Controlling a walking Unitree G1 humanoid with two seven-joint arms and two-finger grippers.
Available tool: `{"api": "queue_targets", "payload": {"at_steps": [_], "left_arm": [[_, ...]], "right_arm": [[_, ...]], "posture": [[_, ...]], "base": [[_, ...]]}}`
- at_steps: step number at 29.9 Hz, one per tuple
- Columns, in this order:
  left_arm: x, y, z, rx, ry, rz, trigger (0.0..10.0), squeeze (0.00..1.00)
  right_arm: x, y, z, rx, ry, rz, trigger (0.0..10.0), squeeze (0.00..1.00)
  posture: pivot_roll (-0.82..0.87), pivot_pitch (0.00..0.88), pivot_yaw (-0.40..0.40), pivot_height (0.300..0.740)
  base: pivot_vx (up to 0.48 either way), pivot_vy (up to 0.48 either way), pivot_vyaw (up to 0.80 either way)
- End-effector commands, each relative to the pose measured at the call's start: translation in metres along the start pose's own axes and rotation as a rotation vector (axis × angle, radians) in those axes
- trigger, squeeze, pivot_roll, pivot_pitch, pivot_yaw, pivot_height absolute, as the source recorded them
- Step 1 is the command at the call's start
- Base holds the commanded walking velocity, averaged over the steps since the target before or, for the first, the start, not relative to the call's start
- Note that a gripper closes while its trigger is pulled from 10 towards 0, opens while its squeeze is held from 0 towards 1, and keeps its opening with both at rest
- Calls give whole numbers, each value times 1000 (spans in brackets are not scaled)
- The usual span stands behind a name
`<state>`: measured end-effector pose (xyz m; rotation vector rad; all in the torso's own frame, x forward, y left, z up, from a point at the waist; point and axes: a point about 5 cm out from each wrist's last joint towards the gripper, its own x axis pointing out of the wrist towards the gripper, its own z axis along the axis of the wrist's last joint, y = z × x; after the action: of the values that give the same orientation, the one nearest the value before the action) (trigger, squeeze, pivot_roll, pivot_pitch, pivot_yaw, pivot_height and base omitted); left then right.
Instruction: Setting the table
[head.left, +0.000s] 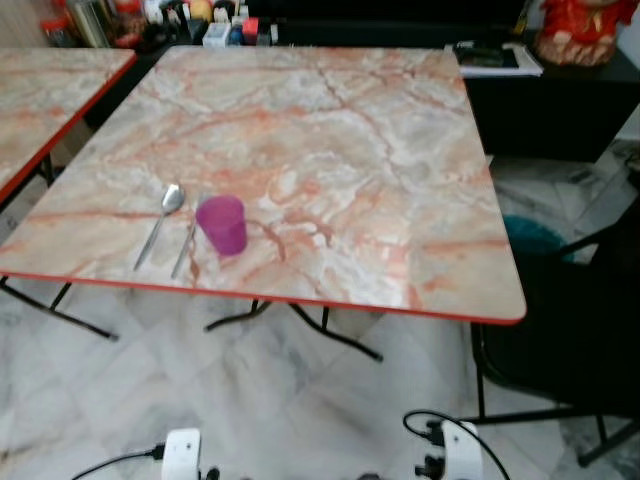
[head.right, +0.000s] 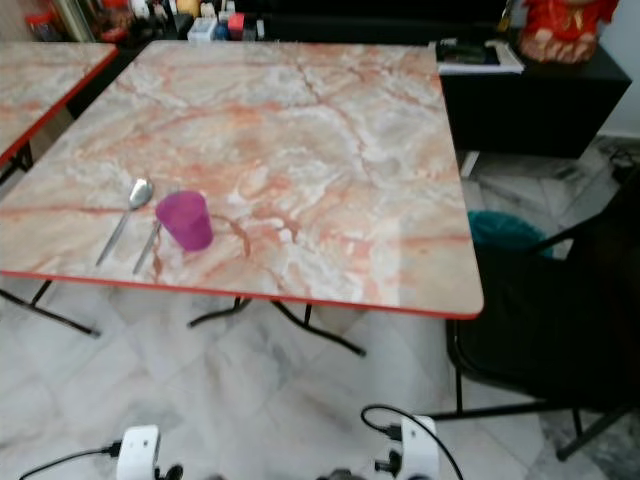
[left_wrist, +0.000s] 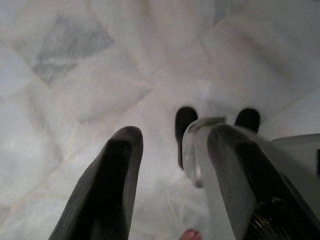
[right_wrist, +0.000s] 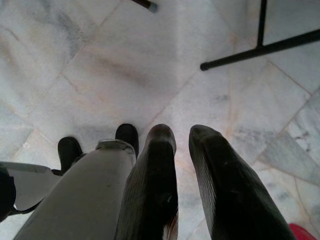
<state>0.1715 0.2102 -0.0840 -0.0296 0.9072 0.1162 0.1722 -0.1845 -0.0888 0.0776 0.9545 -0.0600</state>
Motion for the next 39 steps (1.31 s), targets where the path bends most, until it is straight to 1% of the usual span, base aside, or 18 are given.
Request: {"api": "queue_targets", "payload": {"at_steps": [1,4,7,11,15,19,20,21,25,26,29,30,33,34,35,36,38,39], "left_arm": [[-2,4,-8,-2,36,14,10000,0],[-2,9,-8,-5,34,21,10000,0],[-4,27,0,8,-1,53,10000,0],[-4,34,9,9,-52,90,10000,0],[-3,44,34,-32,-180,199,10000,0],[-8,62,63,-65,-318,348,10000,0],[-10,69,72,-79,-359,390,10000,0],[-18,83,95,-113,-478,479,10000,0],[-25,92,112,-126,-564,543,10000,0],[-32,100,126,-143,-633,609,10000,0],[-41,108,141,-143,-706,676,10000,0],[-49,114,156,-135,-771,720,10000,0],[-62,116,185,-85,-896,747,10000,0],[-62,116,185,-85,-896,747,10000,0],[-71,112,208,-73,-981,727,10000,0],[-71,112,208,-73,-981,727,10000,0],[-82,97,245,-48,-1094,634,10000,0],[-89,83,269,-26,-1153,556,10000,0]], "right_arm": [[-1,3,-8,11,21,5,10000,0],[-1,3,-8,11,23,3,10000,0],[-1,4,-9,12,25,6,10000,0],[-1,5,-9,10,25,9,10000,0],[-1,5,-9,12,22,12,10000,0],[-1,5,-9,15,20,11,10000,0],[-1,5,-8,15,20,11,10000,0],[-1,5,-8,13,21,11,10000,0],[-1,5,-8,13,21,12,10000,0],[-1,6,-8,11,23,14,10000,0],[-1,6,-8,12,23,17,10000,0],[-1,6,-8,13,23,19,10000,0],[-1,7,-8,17,22,18,10000,0],[-1,7,-8,17,22,18,10000,0],[-1,7,-8,15,22,18,10000,0],[-1,7,-8,15,22,18,10000,0],[-1,7,-8,16,22,16,10000,0],[-1,7,-7,17,22,15,10000,0]], "posture": [[-57,152,-8,740],[-57,151,-8,740],[-55,147,-6,740],[-51,146,-6,740],[-50,143,-5,740],[-48,145,-1,740],[-46,148,0,740],[-45,149,-1,740],[-36,150,0,740],[-34,150,2,740],[-35,151,3,740],[-34,151,4,740],[-36,151,5,740],[-36,151,5,740],[-32,153,3,740],[-32,153,3,740],[-31,154,3,740],[-27,156,5,740]], "base": [[0,0,0],[0,0,0],[0,0,0],[0,0,0],[0,0,0],[0,0,0],[0,0,0],[0,0,0],[0,0,0],[0,0,0],[0,0,0],[0,0,0],[0,0,0],[0,0,0],[0,0,0],[0,0,0],[0,0,0],[0,0,0]]}}
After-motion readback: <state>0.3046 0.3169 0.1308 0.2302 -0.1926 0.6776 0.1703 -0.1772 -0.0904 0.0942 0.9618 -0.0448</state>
